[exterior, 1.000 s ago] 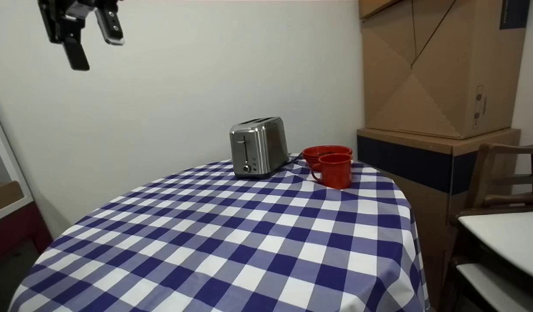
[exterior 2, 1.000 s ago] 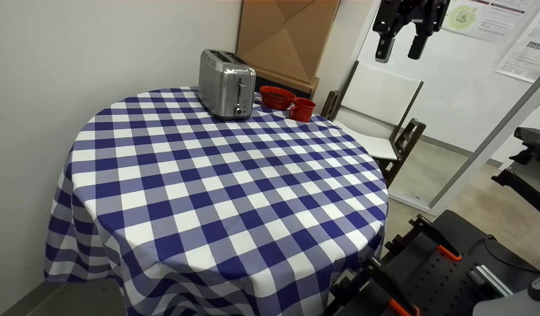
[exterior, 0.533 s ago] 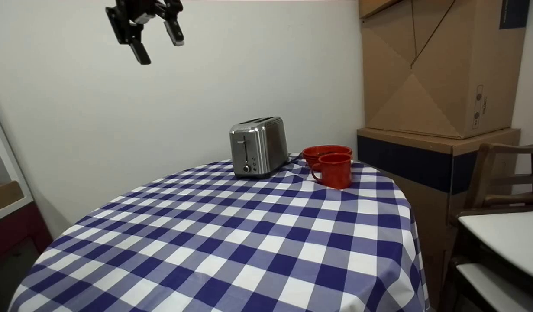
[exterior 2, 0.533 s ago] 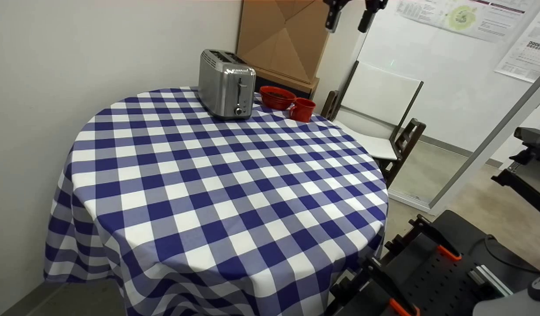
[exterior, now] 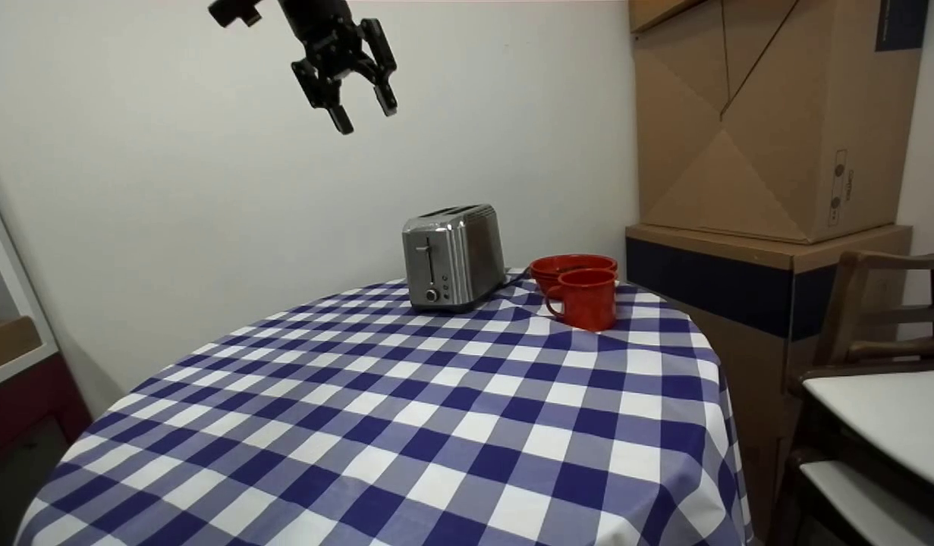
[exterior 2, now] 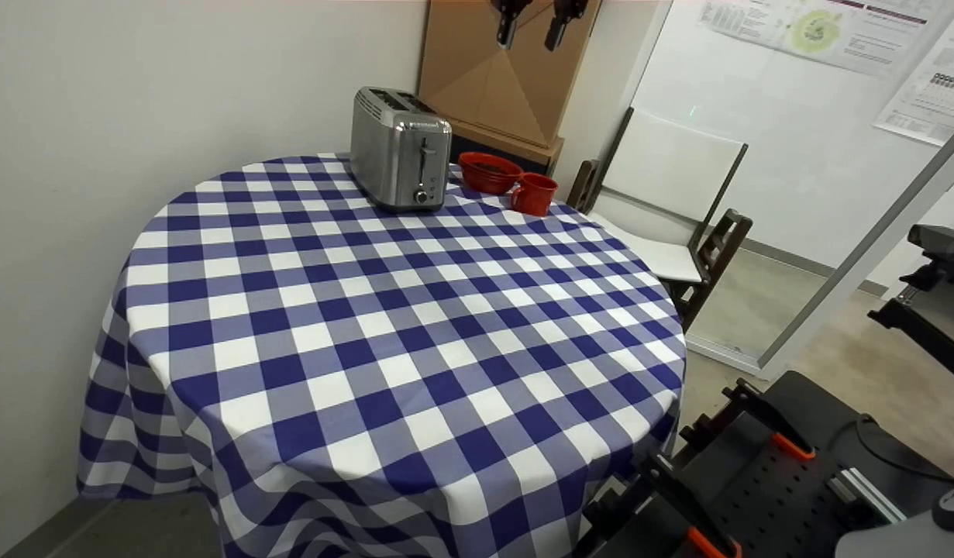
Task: Turn on the toaster
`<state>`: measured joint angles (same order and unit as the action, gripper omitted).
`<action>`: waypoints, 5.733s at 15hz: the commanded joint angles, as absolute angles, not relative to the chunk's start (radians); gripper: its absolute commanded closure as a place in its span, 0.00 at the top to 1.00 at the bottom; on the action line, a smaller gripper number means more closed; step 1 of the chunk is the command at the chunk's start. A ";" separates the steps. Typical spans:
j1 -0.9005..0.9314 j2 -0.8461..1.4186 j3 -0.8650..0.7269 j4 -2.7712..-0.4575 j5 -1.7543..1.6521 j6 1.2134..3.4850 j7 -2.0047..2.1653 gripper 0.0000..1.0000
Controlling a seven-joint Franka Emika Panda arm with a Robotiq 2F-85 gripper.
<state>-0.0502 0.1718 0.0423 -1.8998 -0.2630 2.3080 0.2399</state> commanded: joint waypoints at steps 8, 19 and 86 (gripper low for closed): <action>0.082 0.559 -0.073 -1.521 -0.292 2.388 0.320 0.00; 0.111 0.855 -0.118 -1.212 -0.250 2.328 0.292 0.00; 0.067 0.333 0.018 -1.766 -0.121 1.963 0.082 1.00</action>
